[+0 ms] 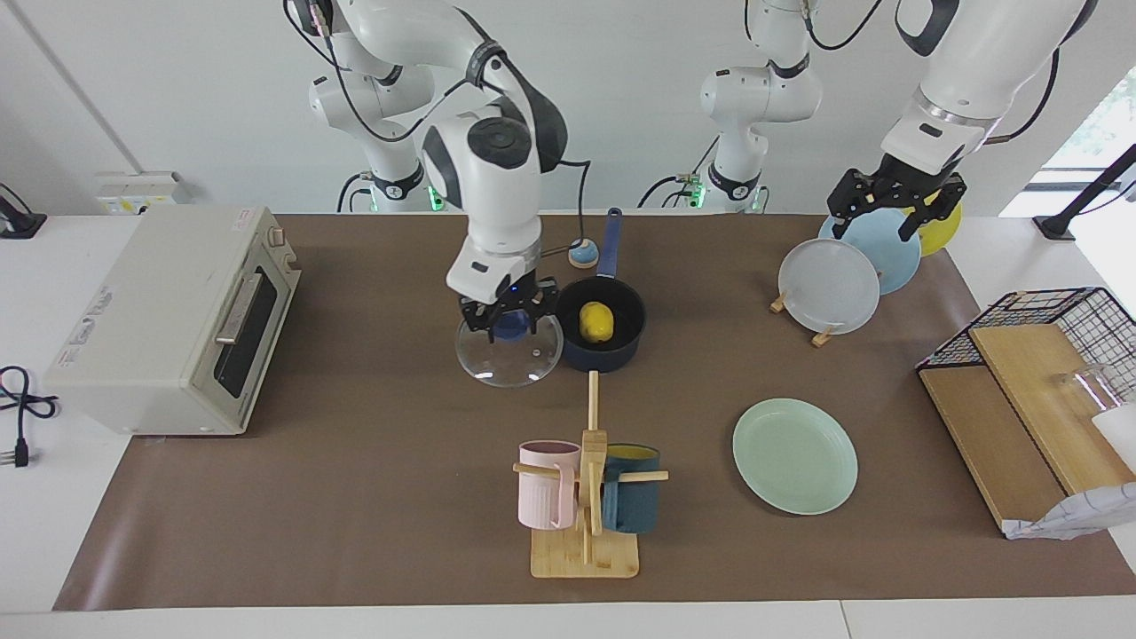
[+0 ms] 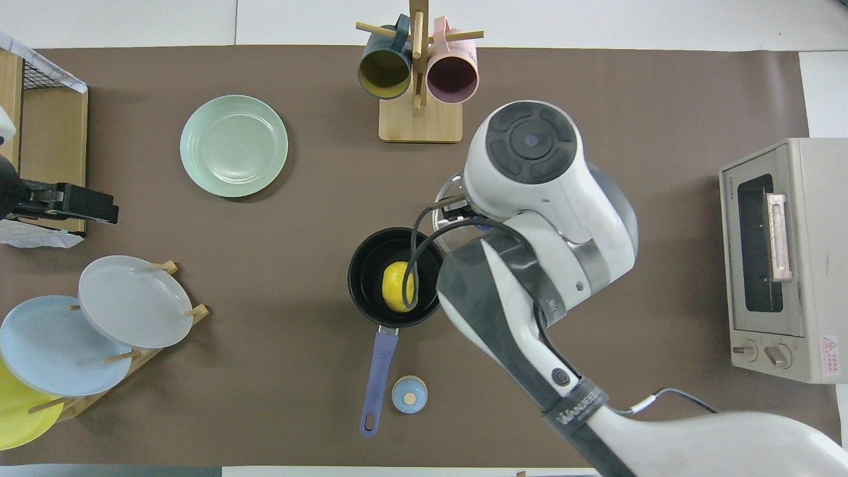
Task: Transfer potato from pot to plate
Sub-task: 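Carry the glass lid with the right gripper toward the toaster oven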
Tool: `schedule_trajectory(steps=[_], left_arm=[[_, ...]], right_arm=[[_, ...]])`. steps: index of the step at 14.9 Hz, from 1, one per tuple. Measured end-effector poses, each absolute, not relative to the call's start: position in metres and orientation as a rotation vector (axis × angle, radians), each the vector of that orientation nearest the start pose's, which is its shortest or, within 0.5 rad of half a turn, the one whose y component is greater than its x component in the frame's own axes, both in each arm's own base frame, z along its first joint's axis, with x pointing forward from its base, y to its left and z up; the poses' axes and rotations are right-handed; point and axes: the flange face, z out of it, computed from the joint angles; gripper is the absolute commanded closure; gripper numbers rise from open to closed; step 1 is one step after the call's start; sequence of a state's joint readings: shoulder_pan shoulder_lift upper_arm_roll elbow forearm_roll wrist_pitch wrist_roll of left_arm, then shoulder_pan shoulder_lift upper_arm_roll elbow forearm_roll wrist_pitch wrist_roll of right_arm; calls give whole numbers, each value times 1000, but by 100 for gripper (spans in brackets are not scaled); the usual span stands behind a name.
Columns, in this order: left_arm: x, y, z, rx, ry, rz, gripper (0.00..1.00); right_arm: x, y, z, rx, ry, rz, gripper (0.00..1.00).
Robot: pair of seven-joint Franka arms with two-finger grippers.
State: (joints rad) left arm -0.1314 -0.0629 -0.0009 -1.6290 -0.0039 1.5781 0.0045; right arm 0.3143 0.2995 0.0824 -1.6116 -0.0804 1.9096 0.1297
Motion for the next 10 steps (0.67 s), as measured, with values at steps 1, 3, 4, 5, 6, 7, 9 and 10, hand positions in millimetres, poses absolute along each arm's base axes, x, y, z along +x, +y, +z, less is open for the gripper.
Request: schedule_trajectory(steps=[1, 3, 4, 5, 6, 7, 9, 10], left_arm=[[530, -76, 632, -3139, 211, -18, 0], [529, -81, 630, -3139, 206, -13, 0], [528, -81, 628, -3139, 205, -5, 0], [527, -81, 625, -3138, 204, 6, 0], [525, -81, 622, -3138, 203, 16, 0], [523, -81, 620, -3137, 204, 26, 0], [518, -85, 616, -3136, 217, 41, 0], [514, -92, 614, -3136, 214, 48, 0]], right_arm=[[614, 204, 446, -3154, -511, 10, 60], [626, 135, 429, -3138, -589, 72, 60], [628, 110, 420, -3131, -611, 82, 60], [628, 94, 412, -3126, -625, 82, 59], [625, 86, 403, -3123, -629, 80, 59], [621, 81, 394, -3123, -628, 79, 59], [607, 73, 376, -3120, -638, 77, 59], [601, 68, 368, -3119, -645, 70, 58]])
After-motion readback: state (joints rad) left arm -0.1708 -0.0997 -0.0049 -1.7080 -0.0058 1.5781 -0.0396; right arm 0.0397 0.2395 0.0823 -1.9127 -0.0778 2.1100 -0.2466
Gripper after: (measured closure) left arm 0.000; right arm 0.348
